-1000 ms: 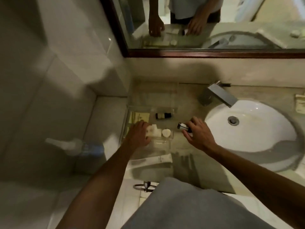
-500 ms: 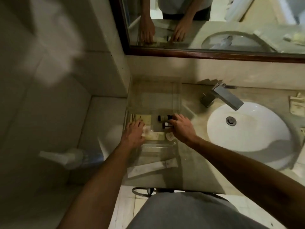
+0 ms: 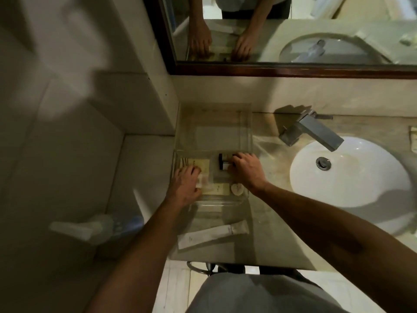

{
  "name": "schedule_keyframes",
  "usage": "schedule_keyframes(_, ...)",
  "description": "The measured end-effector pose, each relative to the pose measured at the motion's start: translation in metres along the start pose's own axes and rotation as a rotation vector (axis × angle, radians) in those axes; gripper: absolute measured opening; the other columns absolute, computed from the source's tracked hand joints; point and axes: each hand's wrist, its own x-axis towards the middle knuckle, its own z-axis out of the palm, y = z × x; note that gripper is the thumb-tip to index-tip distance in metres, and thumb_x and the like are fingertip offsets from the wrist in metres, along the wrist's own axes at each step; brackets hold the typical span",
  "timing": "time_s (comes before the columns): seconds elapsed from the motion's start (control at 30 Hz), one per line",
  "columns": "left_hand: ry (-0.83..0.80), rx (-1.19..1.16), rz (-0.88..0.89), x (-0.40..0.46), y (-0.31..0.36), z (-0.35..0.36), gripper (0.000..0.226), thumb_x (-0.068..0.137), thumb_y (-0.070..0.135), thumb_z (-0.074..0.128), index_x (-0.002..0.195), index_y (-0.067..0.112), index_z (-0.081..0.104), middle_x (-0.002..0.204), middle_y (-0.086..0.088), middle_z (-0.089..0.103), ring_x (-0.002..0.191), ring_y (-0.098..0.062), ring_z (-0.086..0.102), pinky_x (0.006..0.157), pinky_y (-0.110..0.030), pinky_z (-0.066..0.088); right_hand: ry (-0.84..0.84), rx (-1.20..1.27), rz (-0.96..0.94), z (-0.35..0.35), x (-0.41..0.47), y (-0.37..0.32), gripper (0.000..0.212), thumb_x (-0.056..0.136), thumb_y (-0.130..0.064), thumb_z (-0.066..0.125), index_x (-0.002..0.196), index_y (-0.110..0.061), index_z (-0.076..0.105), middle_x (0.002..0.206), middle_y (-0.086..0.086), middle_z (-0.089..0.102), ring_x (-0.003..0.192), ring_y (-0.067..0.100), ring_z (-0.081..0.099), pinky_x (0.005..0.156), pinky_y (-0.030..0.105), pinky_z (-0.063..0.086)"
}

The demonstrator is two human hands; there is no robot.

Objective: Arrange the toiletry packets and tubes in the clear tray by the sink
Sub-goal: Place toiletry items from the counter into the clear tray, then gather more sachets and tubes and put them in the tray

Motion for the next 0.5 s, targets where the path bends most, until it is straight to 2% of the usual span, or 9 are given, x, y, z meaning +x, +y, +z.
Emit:
schedule_keyframes(0.13, 0.018, 0.028, -0.011, -0.004, -0.004, -0.001, 0.068, 0.066, 0.041, 0.068, 0.127, 0.021, 0.046, 0.128, -0.004, 0.048, 0.117, -0.025, 0.046, 0.101, -0.041, 0.038, -0.032, 0.078, 0.015, -0.006, -0.001, 0.003, 0.025, 0.089, -0.039, 0.065, 0.11, -0.025, 0.064, 0.112, -0.001, 0.063, 0.1, 0.016, 0.058, 0.089, 0.034, 0.046)
schedule_keyframes(0.23, 0.086, 0.021, 0.012, -0.005, 0.013, -0.005, 0.085, 0.064, 0.045, 0.073, 0.138, 0.017, 0.042, 0.138, -0.009, 0.045, 0.126, -0.029, 0.041, 0.108, -0.046, 0.033, 0.06, 0.149, 0.028, -0.024, -0.021, 0.007, 0.026, 0.087, -0.038, 0.067, 0.109, -0.024, 0.064, 0.11, -0.002, 0.06, 0.097, 0.015, 0.053, 0.083, 0.031, 0.045)
schedule_keyframes(0.4, 0.111, -0.043, 0.098, 0.002, 0.093, -0.005, 0.074, 0.069, 0.048, 0.064, 0.133, 0.015, 0.048, 0.126, -0.008, 0.05, 0.112, -0.028, 0.05, 0.093, -0.041, 0.042, 0.24, 0.236, 0.16, -0.056, -0.107, 0.061, 0.019, 0.091, -0.031, 0.066, 0.107, -0.02, 0.068, 0.102, 0.0, 0.063, 0.09, 0.015, 0.056, 0.075, 0.027, 0.047)
schedule_keyframes(0.5, 0.095, -0.09, 0.17, 0.013, 0.161, 0.005, 0.07, 0.071, 0.049, 0.058, 0.131, 0.015, 0.048, 0.127, -0.007, 0.05, 0.113, -0.027, 0.049, 0.094, -0.041, 0.04, 0.295, 0.254, 0.296, -0.071, -0.171, 0.123, 0.017, 0.091, -0.027, 0.065, 0.105, -0.018, 0.07, 0.099, -0.002, 0.064, 0.089, 0.017, 0.059, 0.073, 0.027, 0.045)
